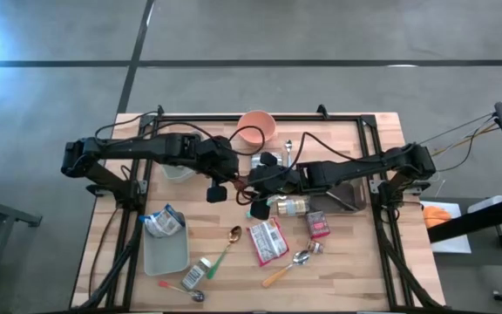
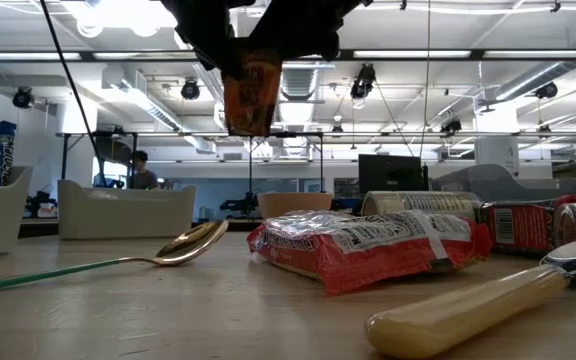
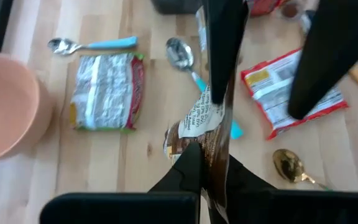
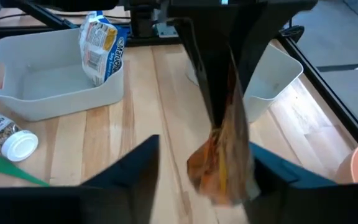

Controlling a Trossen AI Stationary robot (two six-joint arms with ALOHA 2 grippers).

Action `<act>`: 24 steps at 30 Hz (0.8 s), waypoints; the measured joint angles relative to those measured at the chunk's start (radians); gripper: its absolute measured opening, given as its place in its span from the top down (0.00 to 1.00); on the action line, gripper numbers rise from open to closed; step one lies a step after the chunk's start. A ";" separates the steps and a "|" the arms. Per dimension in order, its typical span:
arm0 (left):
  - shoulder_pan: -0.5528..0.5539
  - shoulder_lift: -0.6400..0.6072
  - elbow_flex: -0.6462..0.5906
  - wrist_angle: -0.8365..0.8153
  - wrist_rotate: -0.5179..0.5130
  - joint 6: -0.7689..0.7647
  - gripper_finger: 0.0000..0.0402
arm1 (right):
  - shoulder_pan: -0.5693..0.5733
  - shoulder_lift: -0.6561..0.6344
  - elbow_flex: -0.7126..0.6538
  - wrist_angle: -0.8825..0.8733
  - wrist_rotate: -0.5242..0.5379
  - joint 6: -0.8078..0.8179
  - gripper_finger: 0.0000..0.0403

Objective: Pick & Place Food Item
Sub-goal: Put the orange seasoning pack into the top gray bin

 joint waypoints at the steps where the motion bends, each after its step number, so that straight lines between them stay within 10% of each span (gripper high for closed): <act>1: 0.000 -0.003 0.004 -0.014 -0.008 -0.009 1.00 | 0.000 0.000 0.000 -0.002 0.001 0.000 0.48; 13: 0.060 -0.141 0.003 -0.146 -0.202 -0.134 1.00 | 0.026 -0.037 -0.002 -0.258 0.163 0.244 0.30; 24: 0.404 -0.221 -0.168 -0.109 -0.239 -0.271 1.00 | 0.125 -0.037 -0.103 -0.274 0.162 0.292 0.30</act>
